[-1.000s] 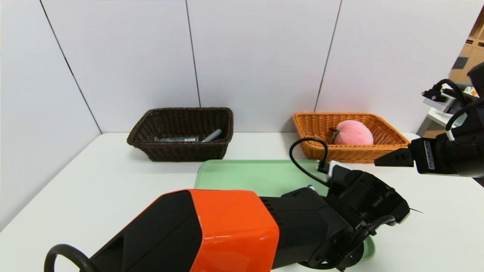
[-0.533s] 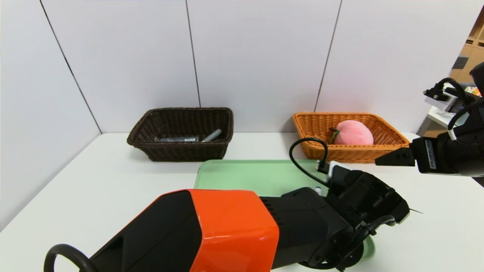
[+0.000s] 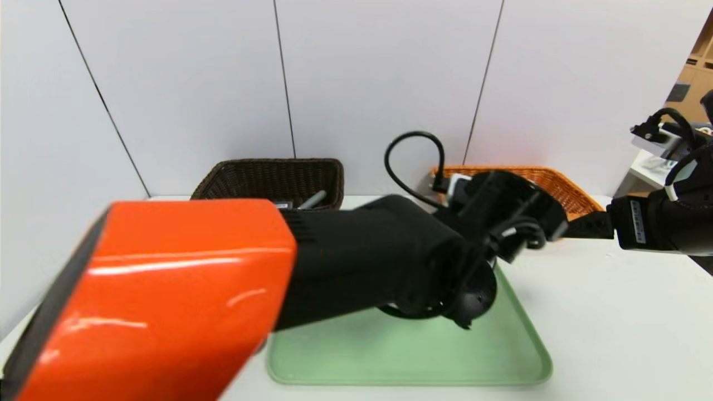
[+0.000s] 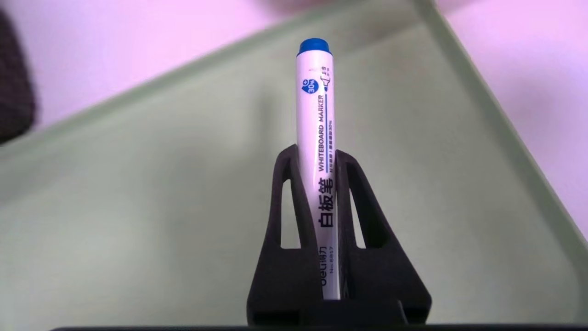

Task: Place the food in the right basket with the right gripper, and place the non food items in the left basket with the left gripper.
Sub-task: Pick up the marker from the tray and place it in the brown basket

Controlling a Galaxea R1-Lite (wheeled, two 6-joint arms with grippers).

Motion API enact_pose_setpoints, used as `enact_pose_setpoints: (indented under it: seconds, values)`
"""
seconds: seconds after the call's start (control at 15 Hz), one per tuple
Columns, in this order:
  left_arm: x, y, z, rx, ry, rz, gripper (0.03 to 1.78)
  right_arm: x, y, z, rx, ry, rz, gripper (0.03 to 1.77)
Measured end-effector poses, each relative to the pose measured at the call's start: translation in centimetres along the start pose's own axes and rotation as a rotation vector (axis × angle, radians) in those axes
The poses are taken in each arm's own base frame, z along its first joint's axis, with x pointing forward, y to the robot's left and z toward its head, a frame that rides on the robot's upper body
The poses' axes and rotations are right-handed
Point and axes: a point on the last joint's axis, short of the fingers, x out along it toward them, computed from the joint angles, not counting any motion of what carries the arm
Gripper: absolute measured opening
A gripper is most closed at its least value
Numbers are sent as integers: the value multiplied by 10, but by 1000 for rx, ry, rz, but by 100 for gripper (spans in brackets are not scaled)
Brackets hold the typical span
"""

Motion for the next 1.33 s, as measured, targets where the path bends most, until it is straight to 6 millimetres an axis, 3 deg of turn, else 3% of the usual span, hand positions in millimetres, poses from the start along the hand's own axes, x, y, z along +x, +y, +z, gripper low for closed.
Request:
enact_pose_setpoints:
  seconds: [0.33,0.6,0.93,1.33]
  values:
    - [-25,115,54,-55,33,86,16,-1,1,1,-2,-14,6,170]
    - [-51,196,80,-30,9,72,16,-2,2,0,-8,-12,24,170]
    - [-57,278,84,81,18,34,16,-1,6,0,-20,-5,48,170]
    - [-24,336,75,336,-28,-135,16,5,13,-1,-41,17,65,170]
